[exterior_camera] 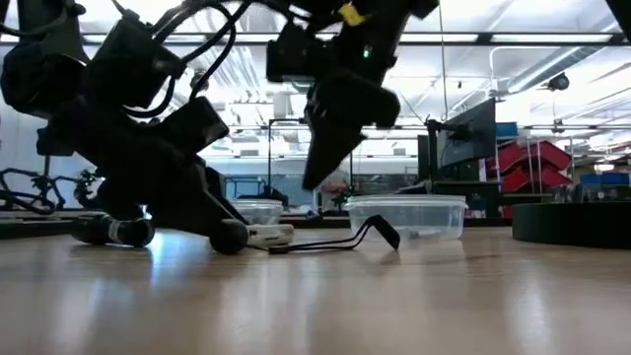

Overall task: Insert battery
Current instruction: Insert the silver battery into the flashlight's battery compartment

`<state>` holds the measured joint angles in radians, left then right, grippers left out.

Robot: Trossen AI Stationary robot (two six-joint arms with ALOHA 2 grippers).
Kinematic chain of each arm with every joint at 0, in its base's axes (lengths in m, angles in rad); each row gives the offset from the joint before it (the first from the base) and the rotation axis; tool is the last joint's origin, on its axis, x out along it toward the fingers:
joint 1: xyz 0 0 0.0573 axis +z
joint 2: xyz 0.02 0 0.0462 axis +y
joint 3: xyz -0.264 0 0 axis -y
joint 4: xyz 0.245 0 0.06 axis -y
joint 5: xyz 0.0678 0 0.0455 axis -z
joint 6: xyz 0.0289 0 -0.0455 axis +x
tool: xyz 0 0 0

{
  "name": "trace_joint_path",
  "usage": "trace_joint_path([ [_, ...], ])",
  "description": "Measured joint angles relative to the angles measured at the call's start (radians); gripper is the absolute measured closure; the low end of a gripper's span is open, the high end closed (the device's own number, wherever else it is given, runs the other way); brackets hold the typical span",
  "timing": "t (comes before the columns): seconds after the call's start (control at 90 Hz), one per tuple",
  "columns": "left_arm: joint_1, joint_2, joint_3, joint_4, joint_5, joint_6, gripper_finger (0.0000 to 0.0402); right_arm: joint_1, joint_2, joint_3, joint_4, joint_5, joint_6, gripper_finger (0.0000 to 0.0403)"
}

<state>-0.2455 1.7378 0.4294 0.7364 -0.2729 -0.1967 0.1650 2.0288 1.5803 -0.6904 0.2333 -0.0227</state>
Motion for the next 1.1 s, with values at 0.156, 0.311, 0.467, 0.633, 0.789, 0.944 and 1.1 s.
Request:
trace_joint_path([
  [0.156, 0.001, 0.000, 0.000, 0.000, -0.022, -0.008, 0.0229, -0.001, -0.036, 0.000, -0.044, 0.005, 0.005, 0.0401],
  [0.311, 0.001, 0.000, 0.000, -0.004, -0.031, -0.026, 0.0246, -0.004, -0.069, -0.001, -0.101, 0.004, 0.009, 0.0401],
  [0.467, 0.002, 0.000, 0.000, -0.005, -0.046, -0.026, 0.0268, -0.026, -0.121, -0.001, -0.166, 0.005, 0.028, 0.0401],
  [0.633, 0.004, 0.005, 0.000, -0.004, -0.084, -0.034, 0.0297, -0.041, -0.144, -0.001, -0.171, -0.005, 0.032, 0.0401],
  [0.789, 0.007, 0.008, 0.000, -0.007, -0.084, -0.116, 0.0325, -0.047, -0.145, -0.030, -0.157, -0.028, -0.003, 0.0401],
  [0.944, 0.008, 0.008, 0.000, -0.008, -0.061, -0.228, 0.0337, -0.048, -0.144, -0.094, -0.062, -0.027, -0.025, 0.0401],
  [1.1, 0.013, 0.008, 0.001, -0.012, -0.049, -0.279, 0.0324, -0.045, -0.140, -0.173, 0.137, -0.079, -0.065, 0.0400],
])
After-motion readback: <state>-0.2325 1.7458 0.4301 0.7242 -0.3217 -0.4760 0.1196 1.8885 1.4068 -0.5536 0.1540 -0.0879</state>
